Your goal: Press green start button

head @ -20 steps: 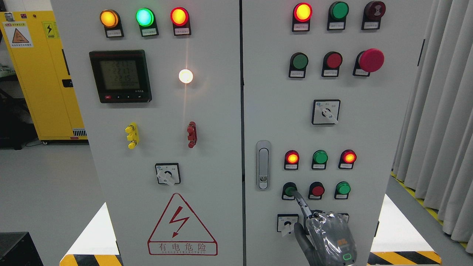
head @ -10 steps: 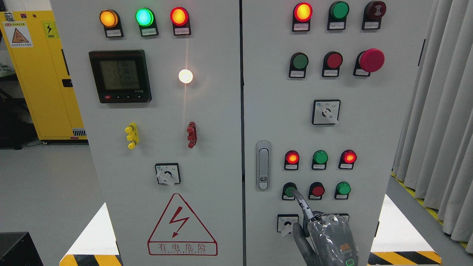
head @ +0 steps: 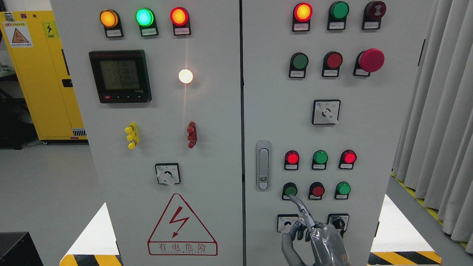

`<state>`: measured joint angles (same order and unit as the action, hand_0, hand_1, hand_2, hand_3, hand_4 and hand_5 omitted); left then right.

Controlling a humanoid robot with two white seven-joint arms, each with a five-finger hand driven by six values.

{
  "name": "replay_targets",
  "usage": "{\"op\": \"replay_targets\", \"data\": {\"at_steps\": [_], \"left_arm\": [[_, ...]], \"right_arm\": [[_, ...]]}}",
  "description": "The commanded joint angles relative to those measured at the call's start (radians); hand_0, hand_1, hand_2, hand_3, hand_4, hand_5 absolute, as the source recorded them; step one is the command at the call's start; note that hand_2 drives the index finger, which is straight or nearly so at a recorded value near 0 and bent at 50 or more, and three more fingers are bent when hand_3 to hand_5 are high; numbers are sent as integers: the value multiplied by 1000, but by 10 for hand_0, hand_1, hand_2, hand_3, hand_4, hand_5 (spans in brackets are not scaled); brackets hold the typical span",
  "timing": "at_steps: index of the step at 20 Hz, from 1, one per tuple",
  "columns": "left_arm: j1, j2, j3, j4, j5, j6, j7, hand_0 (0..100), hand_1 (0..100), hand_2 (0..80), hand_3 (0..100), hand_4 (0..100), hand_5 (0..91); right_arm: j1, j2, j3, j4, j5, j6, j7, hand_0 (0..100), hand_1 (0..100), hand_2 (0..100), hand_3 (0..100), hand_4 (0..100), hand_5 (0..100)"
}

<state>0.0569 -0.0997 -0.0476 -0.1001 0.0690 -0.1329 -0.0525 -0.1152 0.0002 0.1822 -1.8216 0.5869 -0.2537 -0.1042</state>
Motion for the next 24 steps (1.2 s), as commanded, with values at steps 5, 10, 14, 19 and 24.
{"op": "replay_targets", "data": {"at_steps": [5, 10, 14, 19, 24], "left_arm": [[0, 0, 0, 0, 0, -1, 0, 120, 556, 0, 0, 0, 0], [0, 0, 0, 0, 0, -1, 0, 120, 556, 0, 0, 0, 0], [0, 0, 0, 0, 0, -1, 0, 120, 556, 0, 0, 0, 0], [1, 0, 0, -1, 0, -1, 0, 120, 556, 0, 0, 0, 0], [0, 0, 0, 0, 0, -1, 0, 120, 556, 0, 0, 0, 0]], "right_arm": [[71, 30, 48, -119, -407, 11, 23, 515, 566, 0, 120, 140, 107], [80, 15, 48, -119, -409, 13, 23, 449, 564, 0, 120, 134, 96], [85, 15, 48, -117, -407, 13, 23, 425, 563, 0, 120, 133, 95], [85, 15, 49, -117, -407, 13, 23, 407, 564, 0, 120, 134, 93], [86, 15, 49, -117, -407, 14, 23, 400, 564, 0, 120, 134, 94]]}}
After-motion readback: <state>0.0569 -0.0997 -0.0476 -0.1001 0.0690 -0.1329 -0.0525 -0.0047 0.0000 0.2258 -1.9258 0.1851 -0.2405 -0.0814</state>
